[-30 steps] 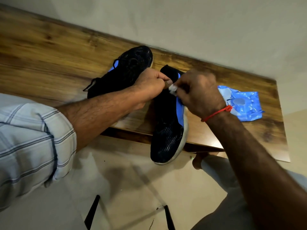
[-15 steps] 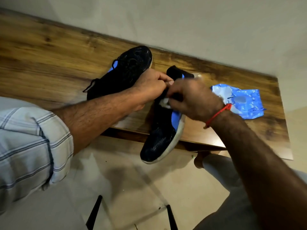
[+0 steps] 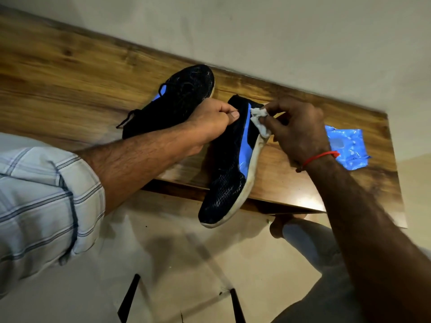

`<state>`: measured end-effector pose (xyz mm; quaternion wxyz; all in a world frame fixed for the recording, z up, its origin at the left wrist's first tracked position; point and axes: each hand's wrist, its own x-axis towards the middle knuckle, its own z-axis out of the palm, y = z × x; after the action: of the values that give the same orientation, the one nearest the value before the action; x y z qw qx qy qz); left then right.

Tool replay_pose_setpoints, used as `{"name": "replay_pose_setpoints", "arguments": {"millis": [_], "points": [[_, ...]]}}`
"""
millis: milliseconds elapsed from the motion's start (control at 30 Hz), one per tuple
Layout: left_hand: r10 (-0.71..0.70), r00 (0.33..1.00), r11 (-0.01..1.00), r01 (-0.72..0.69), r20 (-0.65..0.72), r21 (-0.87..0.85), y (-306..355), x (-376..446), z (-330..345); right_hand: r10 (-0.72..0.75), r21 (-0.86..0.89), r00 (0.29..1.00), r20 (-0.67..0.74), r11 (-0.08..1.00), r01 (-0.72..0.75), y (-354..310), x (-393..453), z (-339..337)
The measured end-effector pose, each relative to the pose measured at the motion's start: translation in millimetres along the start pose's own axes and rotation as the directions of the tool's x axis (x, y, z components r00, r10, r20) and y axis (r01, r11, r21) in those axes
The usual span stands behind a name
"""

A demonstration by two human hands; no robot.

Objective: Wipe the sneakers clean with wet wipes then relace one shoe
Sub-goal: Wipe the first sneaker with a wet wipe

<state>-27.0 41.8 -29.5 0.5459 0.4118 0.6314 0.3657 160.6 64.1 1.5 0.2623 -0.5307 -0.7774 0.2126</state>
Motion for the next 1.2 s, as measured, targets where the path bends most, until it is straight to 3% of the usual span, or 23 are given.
{"name": "replay_pose_setpoints", "arguments": {"millis": [167,333,533,667,900,967,1100,1133,1200], "points": [[-0.067,0.996,0.995,0.071,0.064,-0.066,-0.5,-2.5,0.5,-0.022,-0.041,1.0,-0.011,0.999,0.022,0.2,-2.1,3.6],[-0.107,0.971,0.978,0.141,0.215,-0.152,2.9,-9.1,-3.2,-0.006,-0.064,1.0,-0.001,0.998,0.006,6.6,-3.3,4.0],[-0.049,0.978,0.988,0.017,0.204,0.153,-0.2,-7.5,-3.2,0.033,-0.024,0.999,-0.01,0.999,-0.033,10.3,-3.8,4.1],[-0.035,0.992,0.981,0.01,0.125,0.196,2.2,-7.5,-3.8,0.048,0.005,0.999,0.02,0.999,-0.049,10.9,-3.2,3.3],[0.235,0.967,0.883,-0.171,-0.098,0.437,15.6,-3.8,-12.5,-0.047,0.063,0.991,0.129,0.997,0.039,-6.2,-10.8,5.6],[0.285,0.951,0.859,-0.196,-0.123,0.473,12.5,-0.6,-15.0,-0.15,0.07,0.953,0.262,0.988,0.136,-20.3,-20.3,5.3],[0.295,0.948,0.846,-0.199,-0.122,0.495,8.5,2.7,-14.1,-0.365,0.109,0.746,0.557,0.923,0.37,-48.0,-44.2,1.8],[0.298,0.947,0.837,-0.201,-0.117,0.508,8.2,2.7,-13.1,-0.388,0.098,0.729,0.563,0.908,0.407,-49.2,-45.9,1.4],[0.303,0.946,0.83,-0.202,-0.115,0.52,8.4,2.5,-12.6,-0.392,0.055,0.786,0.479,0.906,0.419,-43.2,-42.8,2.1]]}}
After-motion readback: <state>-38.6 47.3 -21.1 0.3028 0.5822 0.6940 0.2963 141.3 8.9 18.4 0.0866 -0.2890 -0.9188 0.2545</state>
